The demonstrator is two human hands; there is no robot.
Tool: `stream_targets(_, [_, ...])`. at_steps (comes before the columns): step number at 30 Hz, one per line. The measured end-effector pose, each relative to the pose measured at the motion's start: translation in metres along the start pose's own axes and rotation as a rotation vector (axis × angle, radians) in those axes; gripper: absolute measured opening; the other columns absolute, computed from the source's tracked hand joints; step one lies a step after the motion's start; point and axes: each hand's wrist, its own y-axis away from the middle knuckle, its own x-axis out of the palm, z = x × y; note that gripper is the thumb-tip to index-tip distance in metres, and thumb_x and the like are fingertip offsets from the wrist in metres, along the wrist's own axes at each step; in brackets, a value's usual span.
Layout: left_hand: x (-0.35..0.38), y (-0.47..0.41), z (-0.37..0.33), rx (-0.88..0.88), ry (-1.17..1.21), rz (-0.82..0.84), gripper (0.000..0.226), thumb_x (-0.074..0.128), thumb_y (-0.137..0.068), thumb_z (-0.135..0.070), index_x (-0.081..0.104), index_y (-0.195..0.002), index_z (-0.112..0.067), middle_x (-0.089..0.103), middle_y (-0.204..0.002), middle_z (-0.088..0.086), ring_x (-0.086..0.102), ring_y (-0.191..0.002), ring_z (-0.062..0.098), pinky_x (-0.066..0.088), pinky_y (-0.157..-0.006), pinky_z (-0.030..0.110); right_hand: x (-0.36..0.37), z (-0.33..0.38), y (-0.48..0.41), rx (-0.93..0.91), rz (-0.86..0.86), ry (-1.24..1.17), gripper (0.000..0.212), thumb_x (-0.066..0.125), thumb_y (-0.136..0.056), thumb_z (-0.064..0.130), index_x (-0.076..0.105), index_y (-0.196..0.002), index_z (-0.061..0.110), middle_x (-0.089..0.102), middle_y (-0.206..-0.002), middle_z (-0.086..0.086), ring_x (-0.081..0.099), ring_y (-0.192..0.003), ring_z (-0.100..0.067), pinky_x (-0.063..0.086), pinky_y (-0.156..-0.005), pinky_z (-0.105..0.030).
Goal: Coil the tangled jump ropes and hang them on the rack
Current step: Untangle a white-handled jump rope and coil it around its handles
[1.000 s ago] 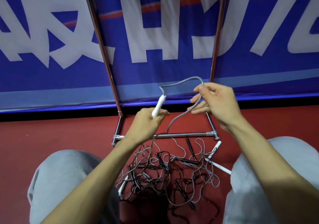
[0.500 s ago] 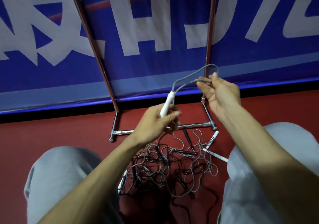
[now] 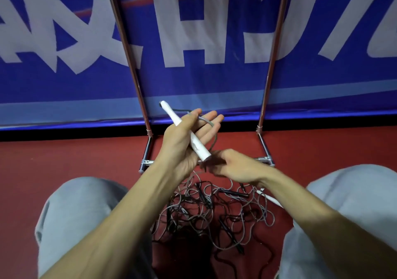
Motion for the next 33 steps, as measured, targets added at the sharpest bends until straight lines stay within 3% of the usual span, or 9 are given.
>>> stream_targets(3, [-0.002,0.001,-0.010,0.018,0.123,-0.001,0.009,0.048,-0.097,-0.006,0.053,-0.095,0.001,0.073,-0.082,0.021,0.073,-0.076,0.031,0.059,-0.078,0.034,0.001,-0.004,-0.002,0.010,-0.044,-0.013,0.022,0.051,-0.095,0.003,0.060,-0.082,0.019,0.064,-0.083,-0.004,0.057,-0.074,-0.002,0.051,-0.080,-0.026])
stream_targets(6, [-0.008,-0.007,-0.016,0.139,0.014,-0.065,0.011,0.050,-0.098,-0.009,0.051,-0.105,0.000,0.073,-0.091,0.018,0.072,-0.087,0.029,0.059,-0.079,0.030,-0.002,-0.004,0.000,0.044,-0.160,-0.168,0.022,0.049,-0.097,0.005,0.056,-0.079,0.017,0.065,-0.086,-0.027,0.060,-0.077,-0.022,0.054,-0.078,-0.044])
stream_targets(9, [-0.015,-0.014,-0.015,0.272,-0.270,-0.149,0.015,0.049,-0.100,-0.013,0.049,-0.114,-0.006,0.069,-0.104,0.015,0.070,-0.093,0.026,0.059,-0.077,0.028,-0.006,0.003,0.001,0.040,-0.287,-0.314,0.017,0.047,-0.098,0.008,0.053,-0.083,0.013,0.067,-0.078,-0.012,0.067,-0.066,-0.024,0.057,-0.065,-0.032])
stream_targets(12, [-0.019,-0.016,-0.008,0.248,-0.609,-0.136,0.018,0.048,-0.100,-0.013,0.049,-0.118,-0.014,0.067,-0.107,0.008,0.068,-0.095,0.022,0.055,-0.082,0.032,-0.015,0.014,0.006,-0.011,-0.412,-0.408,0.013,0.048,-0.098,0.009,0.052,-0.086,0.011,0.067,-0.074,-0.009,0.067,-0.056,-0.028,0.059,-0.054,-0.033])
stream_targets(18, [-0.026,-0.016,-0.005,-0.046,-1.046,0.076,0.018,0.052,-0.097,-0.008,0.065,-0.110,-0.007,0.071,-0.109,0.009,0.069,-0.099,0.019,0.051,-0.094,0.037,-0.044,0.032,0.024,-0.118,-0.625,-0.639,0.013,0.047,-0.099,0.008,0.049,-0.086,0.007,0.064,-0.072,-0.009,0.061,-0.042,-0.018,0.056,-0.044,-0.033])
stream_targets(21, [-0.026,-0.014,0.002,-0.058,-1.224,0.171,0.018,0.057,-0.095,-0.008,0.069,-0.109,-0.008,0.072,-0.108,0.009,0.068,-0.101,0.023,0.048,-0.098,0.042,-0.057,0.036,0.030,-0.144,-0.685,-0.760,0.014,0.046,-0.099,0.009,0.048,-0.085,0.007,0.063,-0.073,-0.010,0.061,-0.044,-0.016,0.054,-0.044,-0.030])
stream_targets(24, [-0.026,-0.010,0.015,-0.069,-1.399,0.283,0.016,0.062,-0.093,-0.012,0.073,-0.104,-0.007,0.074,-0.102,0.010,0.062,-0.088,0.021,0.047,-0.096,0.049,-0.067,0.037,0.034,-0.166,-0.752,-0.861,0.014,0.046,-0.099,0.009,0.047,-0.085,0.005,0.063,-0.075,-0.010,0.063,-0.046,-0.016,0.055,-0.046,-0.031])
stream_targets(28, [-0.023,-0.009,0.024,0.000,-1.336,0.323,0.012,0.058,-0.095,-0.008,0.069,-0.093,-0.003,0.070,-0.075,0.008,0.064,-0.072,0.022,0.053,-0.078,0.044,-0.075,0.033,0.034,-0.165,-0.850,-1.014,0.015,0.047,-0.099,0.009,0.049,-0.085,0.005,0.062,-0.077,-0.011,0.064,-0.048,-0.016,0.054,-0.048,-0.028])
stream_targets(33, [-0.017,-0.007,0.022,0.059,-1.072,0.240,0.010,0.058,-0.094,-0.006,0.064,-0.087,-0.005,0.066,-0.070,0.006,0.067,-0.062,0.019,0.056,-0.063,0.033,-0.075,0.026,0.029,-0.110,-0.854,-1.047,0.014,0.051,-0.098,0.014,0.053,-0.088,0.005,0.064,-0.073,-0.008,0.067,-0.054,-0.017,0.053,-0.050,-0.023])
